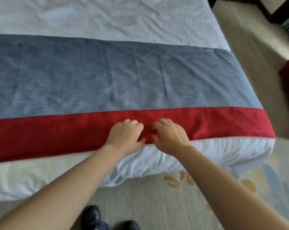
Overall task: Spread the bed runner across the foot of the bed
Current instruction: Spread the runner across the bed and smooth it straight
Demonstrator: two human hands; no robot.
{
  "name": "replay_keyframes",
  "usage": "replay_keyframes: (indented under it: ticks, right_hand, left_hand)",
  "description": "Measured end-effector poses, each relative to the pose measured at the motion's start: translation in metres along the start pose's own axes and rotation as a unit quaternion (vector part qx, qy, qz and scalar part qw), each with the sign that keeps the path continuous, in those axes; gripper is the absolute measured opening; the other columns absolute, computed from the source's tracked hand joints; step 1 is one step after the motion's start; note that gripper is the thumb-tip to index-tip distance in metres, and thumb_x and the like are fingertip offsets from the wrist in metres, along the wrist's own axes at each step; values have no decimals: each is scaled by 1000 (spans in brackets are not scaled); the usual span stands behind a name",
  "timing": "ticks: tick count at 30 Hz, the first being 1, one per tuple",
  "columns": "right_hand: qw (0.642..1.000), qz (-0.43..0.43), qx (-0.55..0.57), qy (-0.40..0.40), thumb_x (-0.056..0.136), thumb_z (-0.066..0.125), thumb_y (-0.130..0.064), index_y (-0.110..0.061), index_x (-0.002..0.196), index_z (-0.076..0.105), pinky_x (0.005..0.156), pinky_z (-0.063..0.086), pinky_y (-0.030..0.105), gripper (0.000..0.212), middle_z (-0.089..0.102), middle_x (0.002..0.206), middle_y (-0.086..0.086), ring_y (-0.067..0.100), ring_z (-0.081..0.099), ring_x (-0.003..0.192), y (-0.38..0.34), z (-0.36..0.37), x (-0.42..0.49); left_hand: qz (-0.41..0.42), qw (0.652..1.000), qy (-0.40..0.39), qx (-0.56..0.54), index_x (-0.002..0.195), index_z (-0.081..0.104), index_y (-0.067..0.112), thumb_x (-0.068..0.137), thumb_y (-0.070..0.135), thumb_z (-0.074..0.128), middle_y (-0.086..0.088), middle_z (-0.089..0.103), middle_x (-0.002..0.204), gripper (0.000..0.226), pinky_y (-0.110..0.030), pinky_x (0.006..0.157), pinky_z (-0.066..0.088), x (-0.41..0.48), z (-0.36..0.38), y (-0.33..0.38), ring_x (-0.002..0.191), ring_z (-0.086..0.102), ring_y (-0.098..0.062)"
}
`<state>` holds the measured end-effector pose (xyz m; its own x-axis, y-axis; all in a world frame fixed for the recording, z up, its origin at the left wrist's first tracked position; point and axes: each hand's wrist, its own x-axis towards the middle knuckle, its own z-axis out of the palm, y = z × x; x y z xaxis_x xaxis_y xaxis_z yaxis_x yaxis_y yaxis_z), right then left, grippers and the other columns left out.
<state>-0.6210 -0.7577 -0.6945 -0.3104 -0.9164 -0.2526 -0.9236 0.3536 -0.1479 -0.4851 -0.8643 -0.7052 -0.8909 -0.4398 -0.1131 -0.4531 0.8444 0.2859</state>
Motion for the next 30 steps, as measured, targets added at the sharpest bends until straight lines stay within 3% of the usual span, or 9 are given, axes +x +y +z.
replay_keyframes:
  ticks: [4, 7, 9, 14, 17, 21, 26, 28, 30]
  right_hand:
    - [998, -53, -15, -39, 85, 60, -43, -23, 110, 56, 72, 47, 31, 33, 55, 103, -6, 17, 52, 97, -2, 19, -25]
    - [999, -27, -21, -5, 87, 60, -17, -20, 102, 60, 70, 51, 34, 15, 58, 99, -5, 19, 55, 95, 0, 25, -21]
    - [1000, -11, -23, 0, 83, 57, -3, -18, 95, 62, 64, 53, 37, 20, 61, 93, -4, 19, 57, 90, 0, 30, -21]
    - [999, -25, -28, 5, 81, 58, -13, -18, 91, 61, 58, 52, 34, 12, 60, 88, -5, 18, 57, 86, -1, 36, -25]
    - [998, -57, -25, 9, 84, 57, -29, -19, 96, 59, 62, 48, 31, 16, 60, 92, -5, 19, 57, 89, -17, 32, -22]
    - [994, -108, -5, -1, 87, 57, -32, -20, 104, 59, 70, 50, 35, 21, 59, 101, -4, 19, 56, 97, -75, 32, -8]
    - [989, -144, 20, 27, 88, 61, -25, -16, 107, 62, 67, 45, 35, 21, 60, 103, 0, 23, 56, 97, -164, 39, 23]
    - [991, -131, 7, 25, 83, 62, -9, -12, 96, 64, 56, 38, 32, 14, 61, 93, 3, 26, 58, 89, -187, 47, 29]
    - [994, -102, 2, 28, 71, 61, 8, -9, 81, 64, 48, 32, 29, 20, 60, 79, 5, 28, 59, 76, -197, 55, 29]
  left_hand:
    - [26, 999, -13, 20, 81, 67, 18, 68, 29, 77, 5, 60, 79, 20, -29, 48, 44, -30, 26, -2, 73, 57, -19]
    - [0, 999, 18, 39, 67, 66, 16, 51, -2, 78, 4, 58, 65, 27, -27, 38, 41, -30, 35, -3, 57, 56, -19]
    - [-10, 999, 34, 31, 64, 65, 15, 48, -10, 76, 4, 57, 62, 31, -27, 36, 41, -33, 40, -1, 54, 55, -19]
    - [-8, 998, 68, 13, 68, 65, 17, 57, -6, 74, 5, 56, 66, 27, -30, 39, 43, -46, 47, -2, 60, 56, -18]
    - [-15, 995, 94, 14, 72, 65, 15, 63, 2, 73, 3, 57, 68, 18, -32, 43, 45, -62, 40, -19, 63, 56, -20]
    - [-50, 992, 111, 39, 71, 66, 13, 63, -2, 71, 1, 58, 68, 18, -34, 44, 46, -98, 25, -68, 63, 55, -22]
    - [-108, 985, 111, 73, 67, 68, 9, 58, -6, 76, -2, 60, 65, 19, -34, 43, 46, -147, 2, -143, 61, 58, -26]
    - [-118, 986, 100, 68, 64, 68, 11, 56, -5, 79, -1, 59, 63, 21, -31, 40, 44, -160, -3, -158, 58, 58, -25]
    - [-100, 989, 83, 72, 60, 66, 12, 48, -5, 81, 0, 55, 59, 25, -26, 38, 37, -165, -2, -162, 54, 56, -23]
